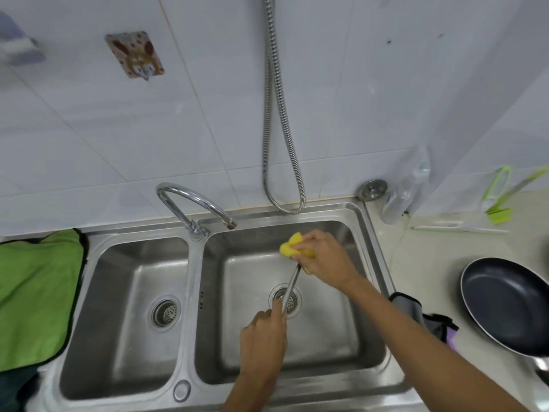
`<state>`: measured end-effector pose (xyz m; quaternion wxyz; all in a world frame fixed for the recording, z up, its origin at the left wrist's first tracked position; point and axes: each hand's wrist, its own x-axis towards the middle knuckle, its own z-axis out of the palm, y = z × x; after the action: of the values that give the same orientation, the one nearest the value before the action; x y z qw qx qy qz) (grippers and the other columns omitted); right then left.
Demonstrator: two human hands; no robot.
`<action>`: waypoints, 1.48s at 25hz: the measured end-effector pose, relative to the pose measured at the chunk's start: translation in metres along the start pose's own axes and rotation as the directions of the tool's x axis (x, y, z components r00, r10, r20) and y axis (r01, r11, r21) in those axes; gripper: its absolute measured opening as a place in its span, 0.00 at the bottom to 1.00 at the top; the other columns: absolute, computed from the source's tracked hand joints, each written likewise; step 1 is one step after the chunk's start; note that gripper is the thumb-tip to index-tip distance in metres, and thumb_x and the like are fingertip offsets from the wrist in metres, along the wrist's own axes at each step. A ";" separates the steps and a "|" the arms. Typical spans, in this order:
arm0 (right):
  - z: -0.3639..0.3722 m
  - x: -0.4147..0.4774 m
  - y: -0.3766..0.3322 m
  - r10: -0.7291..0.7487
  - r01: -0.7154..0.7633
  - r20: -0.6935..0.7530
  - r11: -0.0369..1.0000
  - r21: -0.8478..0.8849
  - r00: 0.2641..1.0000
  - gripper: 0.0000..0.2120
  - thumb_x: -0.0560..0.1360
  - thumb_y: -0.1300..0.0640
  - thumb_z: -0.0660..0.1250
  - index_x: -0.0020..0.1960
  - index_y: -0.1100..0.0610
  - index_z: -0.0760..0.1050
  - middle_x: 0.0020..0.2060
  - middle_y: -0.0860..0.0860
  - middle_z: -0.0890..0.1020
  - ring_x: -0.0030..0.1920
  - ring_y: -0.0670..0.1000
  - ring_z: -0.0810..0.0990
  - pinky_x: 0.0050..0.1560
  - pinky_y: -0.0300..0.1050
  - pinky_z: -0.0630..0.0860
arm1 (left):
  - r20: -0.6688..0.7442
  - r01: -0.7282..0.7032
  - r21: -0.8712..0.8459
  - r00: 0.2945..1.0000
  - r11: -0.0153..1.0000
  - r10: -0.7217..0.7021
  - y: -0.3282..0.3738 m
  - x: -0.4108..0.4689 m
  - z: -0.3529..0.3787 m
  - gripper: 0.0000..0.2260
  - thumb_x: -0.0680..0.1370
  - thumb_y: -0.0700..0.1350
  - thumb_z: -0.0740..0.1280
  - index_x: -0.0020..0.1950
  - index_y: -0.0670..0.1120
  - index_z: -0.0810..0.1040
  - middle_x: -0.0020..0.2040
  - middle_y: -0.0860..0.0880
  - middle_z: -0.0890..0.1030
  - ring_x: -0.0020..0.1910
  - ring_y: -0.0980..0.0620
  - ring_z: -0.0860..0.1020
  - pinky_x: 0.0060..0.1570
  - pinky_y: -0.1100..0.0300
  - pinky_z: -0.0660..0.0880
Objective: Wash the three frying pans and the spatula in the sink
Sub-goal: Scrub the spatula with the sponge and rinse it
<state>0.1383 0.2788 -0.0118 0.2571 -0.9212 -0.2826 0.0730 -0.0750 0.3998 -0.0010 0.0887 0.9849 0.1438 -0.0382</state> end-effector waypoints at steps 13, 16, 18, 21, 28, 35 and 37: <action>-0.036 -0.049 0.146 0.565 -0.548 -0.039 0.778 -0.307 0.824 0.29 0.80 0.37 0.57 0.78 0.43 0.60 0.80 0.56 0.57 0.73 0.68 0.63 0.65 0.68 0.68 | 0.390 0.461 -0.731 0.887 0.504 -0.246 0.005 0.012 -0.005 0.14 0.84 0.53 0.65 0.42 0.48 0.80 0.35 0.51 0.84 0.30 0.56 0.78 0.39 0.52 0.78; -0.035 -0.048 0.114 0.497 -0.534 -0.196 0.799 -0.278 0.845 0.28 0.81 0.39 0.57 0.79 0.47 0.61 0.79 0.61 0.60 0.74 0.70 0.62 0.69 0.69 0.66 | 0.621 0.650 -0.760 0.740 0.034 -0.260 0.009 0.021 -0.011 0.14 0.83 0.50 0.67 0.49 0.41 0.85 0.35 0.49 0.81 0.29 0.54 0.73 0.28 0.60 0.70; -0.027 -0.052 0.057 0.402 -0.434 -0.291 0.899 -0.055 0.868 0.26 0.82 0.42 0.59 0.75 0.53 0.68 0.69 0.63 0.73 0.67 0.67 0.73 0.66 0.64 0.72 | 0.717 0.689 -0.697 0.674 -0.199 -0.180 0.011 0.031 -0.016 0.13 0.83 0.51 0.68 0.54 0.42 0.85 0.38 0.49 0.83 0.33 0.54 0.77 0.32 0.61 0.72; -0.020 -0.091 -0.050 0.472 -0.540 0.264 0.709 0.453 0.841 0.22 0.81 0.35 0.57 0.70 0.44 0.64 0.53 0.50 0.84 0.52 0.54 0.85 0.58 0.56 0.80 | 0.738 0.712 -0.663 0.673 -0.231 -0.044 0.014 0.043 -0.022 0.15 0.82 0.55 0.67 0.59 0.47 0.85 0.50 0.48 0.87 0.48 0.51 0.84 0.50 0.57 0.78; -0.010 -0.127 -0.105 0.402 -0.563 0.398 0.526 0.638 0.825 0.14 0.84 0.44 0.56 0.67 0.42 0.72 0.34 0.49 0.77 0.26 0.48 0.73 0.31 0.45 0.76 | 0.421 0.501 -0.725 0.865 0.472 -0.273 -0.005 0.064 -0.025 0.27 0.84 0.64 0.52 0.61 0.45 0.79 0.61 0.46 0.82 0.62 0.45 0.79 0.60 0.51 0.75; -0.033 -0.139 -0.098 0.390 -0.613 0.475 0.445 0.652 0.789 0.12 0.82 0.43 0.60 0.65 0.39 0.75 0.31 0.51 0.75 0.24 0.51 0.70 0.28 0.45 0.72 | -0.086 0.176 0.298 0.984 0.938 -0.158 -0.132 0.186 -0.060 0.28 0.83 0.45 0.58 0.81 0.36 0.58 0.82 0.37 0.60 0.83 0.40 0.57 0.80 0.42 0.58; -0.030 -0.139 -0.099 0.399 -0.609 0.463 0.466 0.641 0.792 0.13 0.82 0.42 0.61 0.65 0.40 0.76 0.32 0.51 0.77 0.24 0.51 0.70 0.27 0.44 0.71 | -0.021 0.239 0.348 0.969 0.907 -0.247 -0.147 0.184 -0.048 0.27 0.83 0.46 0.57 0.81 0.37 0.59 0.82 0.38 0.59 0.82 0.40 0.57 0.79 0.43 0.59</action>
<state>-0.0169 0.2585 0.0633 0.5499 -0.7468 0.0336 0.3726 0.0611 0.5979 0.0033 -0.0905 0.9589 0.2551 -0.0854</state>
